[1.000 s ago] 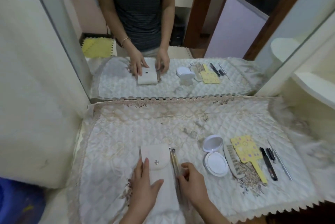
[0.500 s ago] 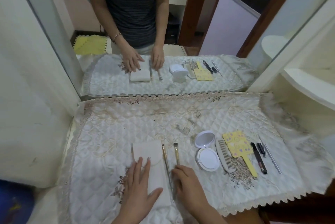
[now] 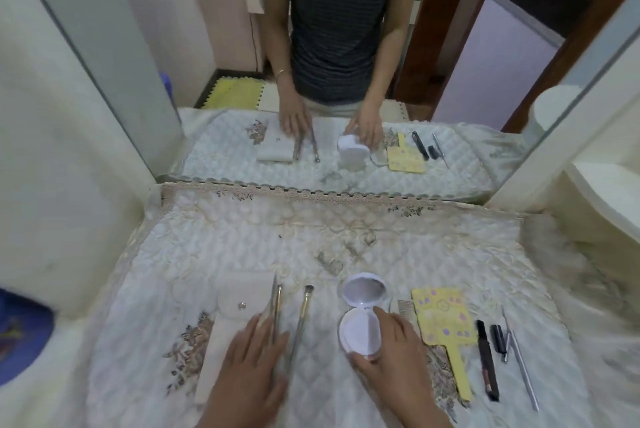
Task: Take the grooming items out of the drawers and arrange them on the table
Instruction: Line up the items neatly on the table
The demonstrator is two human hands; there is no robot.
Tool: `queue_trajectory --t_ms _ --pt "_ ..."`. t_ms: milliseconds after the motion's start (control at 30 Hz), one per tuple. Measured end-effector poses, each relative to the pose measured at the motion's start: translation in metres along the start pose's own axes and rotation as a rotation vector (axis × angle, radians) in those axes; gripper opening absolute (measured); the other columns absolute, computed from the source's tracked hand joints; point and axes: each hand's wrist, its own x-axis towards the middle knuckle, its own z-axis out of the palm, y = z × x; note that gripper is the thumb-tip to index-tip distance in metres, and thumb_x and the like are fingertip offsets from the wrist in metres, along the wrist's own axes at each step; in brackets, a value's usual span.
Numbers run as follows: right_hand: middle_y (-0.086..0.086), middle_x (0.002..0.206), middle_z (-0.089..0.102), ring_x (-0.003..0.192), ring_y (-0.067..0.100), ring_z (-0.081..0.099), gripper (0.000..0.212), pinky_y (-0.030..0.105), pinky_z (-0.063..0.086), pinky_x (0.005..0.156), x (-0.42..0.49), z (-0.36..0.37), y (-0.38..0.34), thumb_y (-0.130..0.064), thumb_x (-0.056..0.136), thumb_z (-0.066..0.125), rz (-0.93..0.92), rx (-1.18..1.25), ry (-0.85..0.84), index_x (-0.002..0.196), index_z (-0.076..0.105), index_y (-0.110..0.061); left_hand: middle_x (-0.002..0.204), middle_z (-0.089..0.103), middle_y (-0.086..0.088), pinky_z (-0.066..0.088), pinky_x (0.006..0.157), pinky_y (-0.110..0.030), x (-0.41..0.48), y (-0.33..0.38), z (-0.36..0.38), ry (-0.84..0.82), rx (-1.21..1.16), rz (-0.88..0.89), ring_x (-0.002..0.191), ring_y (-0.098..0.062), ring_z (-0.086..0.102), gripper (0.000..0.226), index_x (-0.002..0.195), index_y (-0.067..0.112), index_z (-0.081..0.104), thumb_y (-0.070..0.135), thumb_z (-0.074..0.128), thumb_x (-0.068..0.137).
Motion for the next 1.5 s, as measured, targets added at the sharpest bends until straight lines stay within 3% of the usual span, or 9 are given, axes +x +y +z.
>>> queue_trajectory --t_ms 167,333,733,867,1000,1200,1300,1400,1500 --pt "-0.002 0.090 0.070 0.081 0.020 0.068 0.066 0.026 0.053 0.073 -0.003 0.012 -0.002 -0.059 0.051 0.051 -0.131 0.140 0.004 0.105 0.049 -0.020 0.157 -0.012 0.007 -0.005 0.114 -0.033 -0.012 -0.001 0.007 -0.036 0.218 -0.063 0.145 -0.020 -0.012 0.052 0.128 0.046 0.041 0.061 0.012 0.087" --pt "-0.002 0.087 0.069 0.082 0.013 0.053 0.065 0.024 0.051 0.069 -0.010 0.021 -0.029 -0.059 0.052 0.051 -0.176 0.230 0.004 0.105 0.052 -0.020 0.157 -0.011 0.009 -0.012 0.113 -0.041 -0.010 -0.001 0.012 0.013 0.289 -0.061 0.145 -0.020 -0.012 0.045 0.123 0.054 0.040 0.062 0.015 0.087" --pt "-0.003 0.099 0.068 0.090 0.015 0.065 0.056 0.024 0.054 0.070 0.003 0.011 -0.033 -0.056 0.063 0.053 -0.105 0.202 -0.027 0.107 0.059 -0.022 0.156 0.006 0.009 -0.008 0.116 -0.039 -0.006 -0.003 0.016 0.101 0.119 -0.089 0.146 -0.012 -0.006 0.051 0.121 0.044 0.047 0.059 0.011 0.089" --pt "0.015 0.120 0.063 0.108 0.032 0.062 0.058 0.042 0.053 0.085 -0.013 0.005 0.009 -0.043 0.076 0.037 0.148 0.068 0.035 0.115 0.061 -0.008 0.157 -0.005 0.016 -0.005 0.116 -0.031 -0.001 0.003 0.015 0.122 0.053 -0.041 0.145 -0.010 -0.006 0.053 0.121 0.034 0.047 0.057 0.012 0.089" --pt "0.008 0.114 0.069 0.106 0.023 0.063 0.074 0.026 0.049 0.086 -0.028 0.004 0.016 -0.039 0.094 0.002 0.185 0.048 -0.100 0.106 0.069 -0.011 0.156 -0.008 0.018 -0.004 0.116 -0.026 0.007 0.011 0.012 0.108 -0.015 -0.078 0.144 -0.004 -0.007 0.059 0.124 0.028 0.043 0.060 0.011 0.088" --pt "-0.003 0.111 0.070 0.108 0.016 0.052 0.065 0.019 0.029 0.103 -0.035 0.013 -0.010 -0.037 0.095 0.004 0.113 0.042 -0.181 0.107 0.065 -0.020 0.155 -0.009 0.022 -0.006 0.115 -0.023 0.005 0.009 0.009 0.126 -0.060 -0.070 0.144 -0.001 -0.008 0.054 0.130 0.035 0.026 0.062 0.009 0.087" --pt "-0.016 0.113 0.067 0.107 0.010 0.055 0.064 0.021 0.043 0.091 -0.024 0.006 -0.009 -0.045 0.093 0.003 0.085 0.030 -0.227 0.109 0.063 -0.031 0.155 -0.009 0.021 -0.006 0.115 -0.021 0.006 0.009 0.008 0.148 -0.071 -0.051 0.143 -0.001 -0.008 0.052 0.128 0.035 0.028 0.062 0.009 0.088" --pt "-0.008 0.121 0.065 0.115 0.015 0.050 0.046 0.027 0.037 0.096 -0.018 -0.006 0.015 -0.044 0.093 0.019 0.182 0.086 -0.118 0.117 0.056 -0.030 0.156 -0.009 0.018 -0.004 0.115 -0.020 0.010 0.016 0.010 0.164 -0.060 0.018 0.144 -0.002 -0.007 0.052 0.127 0.031 0.032 0.058 0.009 0.089" --pt "0.011 0.141 0.046 0.131 0.030 0.040 0.061 0.034 0.029 0.110 -0.021 -0.017 0.055 -0.047 0.083 0.025 0.353 0.148 -0.029 0.130 0.049 -0.016 0.157 -0.006 0.015 0.001 0.115 -0.020 0.018 0.028 0.015 0.238 -0.080 0.113 0.145 -0.004 -0.003 0.050 0.129 0.027 0.032 0.053 0.013 0.090"
